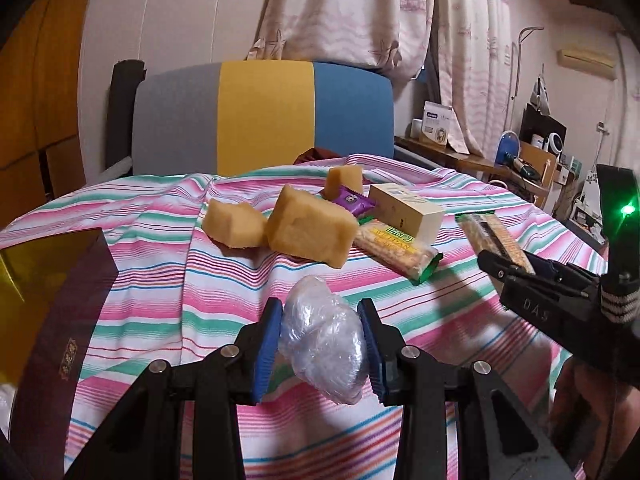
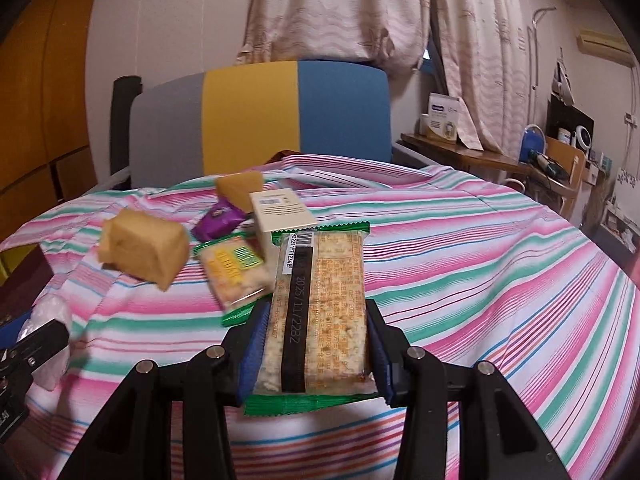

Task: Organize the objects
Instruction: 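Grasp the second plastic-wrapped ball with the left gripper, then carry the wrapped ball toward the gold tray with the left gripper while the right holds the crackers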

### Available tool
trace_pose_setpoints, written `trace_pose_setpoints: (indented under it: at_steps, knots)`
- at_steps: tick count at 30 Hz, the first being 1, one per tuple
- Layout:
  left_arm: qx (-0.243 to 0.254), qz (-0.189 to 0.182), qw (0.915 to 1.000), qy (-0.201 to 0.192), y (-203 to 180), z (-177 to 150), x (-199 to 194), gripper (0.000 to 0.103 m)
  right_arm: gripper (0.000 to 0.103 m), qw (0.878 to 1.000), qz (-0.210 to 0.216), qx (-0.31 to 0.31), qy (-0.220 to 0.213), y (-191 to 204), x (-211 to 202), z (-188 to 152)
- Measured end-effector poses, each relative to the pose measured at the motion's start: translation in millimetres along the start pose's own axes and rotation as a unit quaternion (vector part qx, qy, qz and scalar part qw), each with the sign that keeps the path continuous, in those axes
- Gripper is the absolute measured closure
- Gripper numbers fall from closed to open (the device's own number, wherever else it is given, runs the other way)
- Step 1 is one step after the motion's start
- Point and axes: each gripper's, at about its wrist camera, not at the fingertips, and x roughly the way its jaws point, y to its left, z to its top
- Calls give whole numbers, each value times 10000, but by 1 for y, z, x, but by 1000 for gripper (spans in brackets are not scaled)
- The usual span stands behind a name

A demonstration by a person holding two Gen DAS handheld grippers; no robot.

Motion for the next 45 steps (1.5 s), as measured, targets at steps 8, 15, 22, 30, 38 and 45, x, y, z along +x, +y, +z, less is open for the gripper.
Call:
trace_pose_setpoints:
  at_steps: [8, 15, 22, 30, 38, 45]
  knots:
    - [-501, 44, 9986, 147, 27, -16, -20, 64, 57, 9989, 165, -436, 21, 33, -15, -13]
    - [-628, -144, 9979, -1, 41, -25, -60, 64, 57, 9964, 346, -768, 108, 59, -19, -23]
    - [-602, -70, 9978, -268, 59, -20, -98, 64, 57, 9953, 560, -768, 194, 69, -28, -28]
    - [-785, 137, 9962, -360, 91, -19, -126, 64, 57, 9934, 1028, -297, 416, 85, -39, -40]
    - [-1338, 592, 9886, -342, 152, -11, -140, 64, 57, 9843, 1728, -78, 350, 120, -68, -35]
    - [-1797, 1046, 9781, -21, 211, -19, -136, 64, 57, 9671, 2516, -152, 345, 166, -94, -22]
